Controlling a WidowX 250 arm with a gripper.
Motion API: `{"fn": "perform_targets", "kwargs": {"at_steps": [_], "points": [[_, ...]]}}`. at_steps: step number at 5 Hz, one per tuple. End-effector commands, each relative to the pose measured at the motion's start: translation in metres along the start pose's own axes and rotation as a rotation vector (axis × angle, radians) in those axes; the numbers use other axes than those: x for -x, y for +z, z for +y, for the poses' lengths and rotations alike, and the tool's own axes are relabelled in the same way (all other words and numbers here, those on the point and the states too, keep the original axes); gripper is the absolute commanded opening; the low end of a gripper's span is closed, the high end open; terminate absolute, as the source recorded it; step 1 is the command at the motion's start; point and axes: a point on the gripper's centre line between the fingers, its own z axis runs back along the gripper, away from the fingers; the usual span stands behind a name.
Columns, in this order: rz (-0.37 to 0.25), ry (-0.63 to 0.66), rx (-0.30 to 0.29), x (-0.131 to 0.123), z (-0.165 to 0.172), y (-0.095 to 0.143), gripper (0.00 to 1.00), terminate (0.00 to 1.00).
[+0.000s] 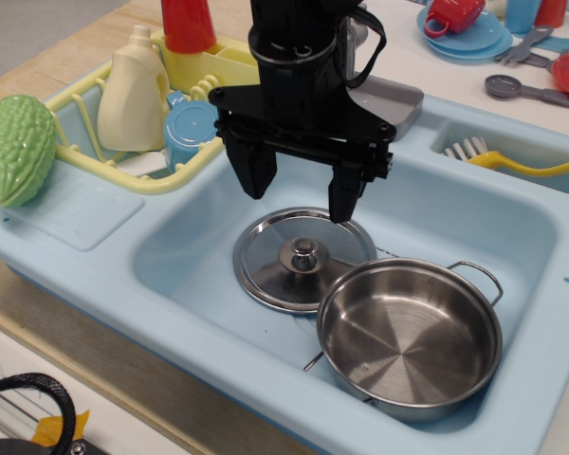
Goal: Put lid on pot or pan
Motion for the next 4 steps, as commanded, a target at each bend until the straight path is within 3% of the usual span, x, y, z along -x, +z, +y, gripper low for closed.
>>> {"fn": "perform_targets", "kwargs": {"at_steps": [1,4], "points": [[0.0,0.0,0.0,0.0,0.0,0.0,1.0,0.0],[-0.011,0.02,0.002,-0.001,0.001,-0.025,1.0,0.0]]}}
